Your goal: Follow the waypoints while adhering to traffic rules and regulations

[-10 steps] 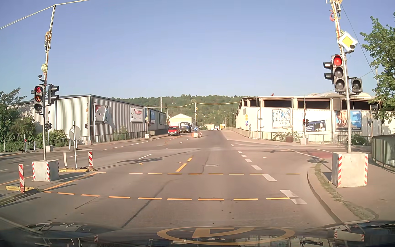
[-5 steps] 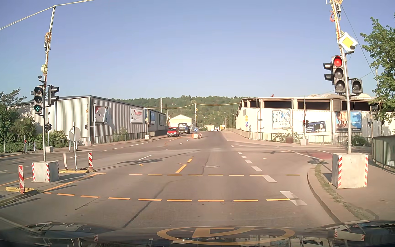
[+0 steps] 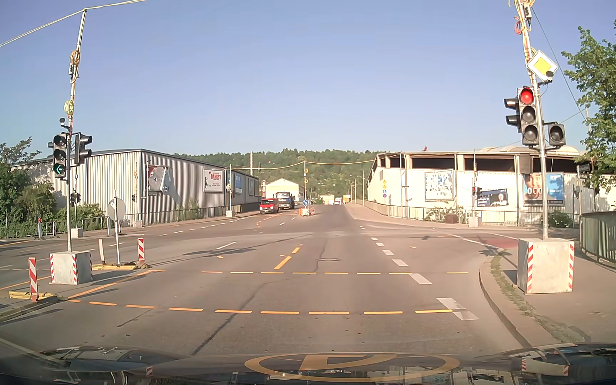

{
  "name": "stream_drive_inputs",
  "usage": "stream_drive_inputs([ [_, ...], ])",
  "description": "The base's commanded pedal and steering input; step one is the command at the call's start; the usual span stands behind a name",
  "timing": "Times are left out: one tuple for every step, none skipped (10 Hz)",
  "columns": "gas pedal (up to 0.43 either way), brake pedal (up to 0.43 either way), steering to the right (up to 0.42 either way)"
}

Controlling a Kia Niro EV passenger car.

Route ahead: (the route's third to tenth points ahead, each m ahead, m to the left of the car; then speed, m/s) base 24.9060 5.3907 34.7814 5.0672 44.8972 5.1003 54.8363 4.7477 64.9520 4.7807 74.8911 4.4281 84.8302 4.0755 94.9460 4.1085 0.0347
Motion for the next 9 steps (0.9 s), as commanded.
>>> stream_drive_inputs([
  [0.0, 0.299, -0.003],
  [0.0, 0.299, -0.003],
  [0.0, 0.299, -0.003],
  [0.0, 0.299, -0.003],
  [0.0, 0.299, -0.003],
  [0.0, 0.305, -0.003],
  [0.0, 0.299, -0.003],
  [0.0, 0.299, -0.003],
  [0.0, 0.299, -0.003],
])
